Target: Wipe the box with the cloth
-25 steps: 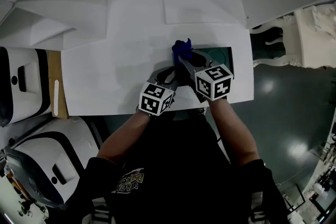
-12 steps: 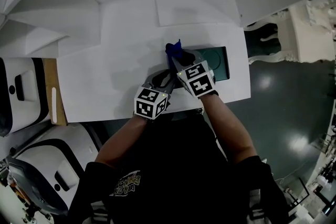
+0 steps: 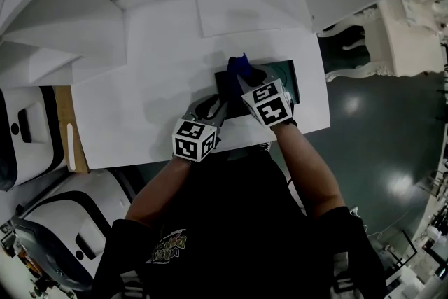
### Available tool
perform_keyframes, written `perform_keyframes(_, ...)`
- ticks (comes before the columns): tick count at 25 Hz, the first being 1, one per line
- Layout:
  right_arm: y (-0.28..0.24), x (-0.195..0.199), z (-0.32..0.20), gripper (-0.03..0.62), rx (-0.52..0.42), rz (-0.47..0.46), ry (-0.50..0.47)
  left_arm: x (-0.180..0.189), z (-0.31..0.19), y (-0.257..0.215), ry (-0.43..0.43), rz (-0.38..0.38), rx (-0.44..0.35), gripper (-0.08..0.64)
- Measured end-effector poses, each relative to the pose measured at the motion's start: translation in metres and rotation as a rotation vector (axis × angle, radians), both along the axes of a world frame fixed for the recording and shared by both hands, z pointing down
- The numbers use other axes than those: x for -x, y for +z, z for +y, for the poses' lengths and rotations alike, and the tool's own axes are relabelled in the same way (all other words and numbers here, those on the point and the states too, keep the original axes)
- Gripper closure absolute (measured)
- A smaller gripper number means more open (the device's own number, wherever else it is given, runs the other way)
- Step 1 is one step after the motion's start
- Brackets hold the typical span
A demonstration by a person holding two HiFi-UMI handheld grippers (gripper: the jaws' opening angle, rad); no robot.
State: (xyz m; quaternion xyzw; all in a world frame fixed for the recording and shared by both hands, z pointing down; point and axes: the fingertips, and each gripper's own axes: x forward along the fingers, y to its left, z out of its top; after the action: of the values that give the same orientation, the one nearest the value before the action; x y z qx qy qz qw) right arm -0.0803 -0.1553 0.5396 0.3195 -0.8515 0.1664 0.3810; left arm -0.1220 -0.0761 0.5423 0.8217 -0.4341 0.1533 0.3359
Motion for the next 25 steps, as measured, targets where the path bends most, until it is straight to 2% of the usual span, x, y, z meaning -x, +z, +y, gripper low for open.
perform_keyframes(9,0.003,-0.05,-0.011,0.491,0.02,0.009,0.085,-0.004,-0.002,0.0,-0.003,-0.016,-0.004,0.439)
perform_keyframes(17,0.005,-0.119,-0.026,0.491,-0.009,0.12,0.181,-0.004,-0.003,0.001,-0.015,-0.02,-0.001,0.442)
perform_keyframes(22,0.001,-0.14,-0.027,0.489,-0.034,0.173,0.189,-0.005,-0.003,0.0,-0.014,-0.031,-0.002,0.443)
perform_keyframes(25,0.0,-0.148,-0.028,0.489,-0.029,0.167,0.2,-0.004,-0.003,0.0,-0.018,-0.036,-0.003,0.445)
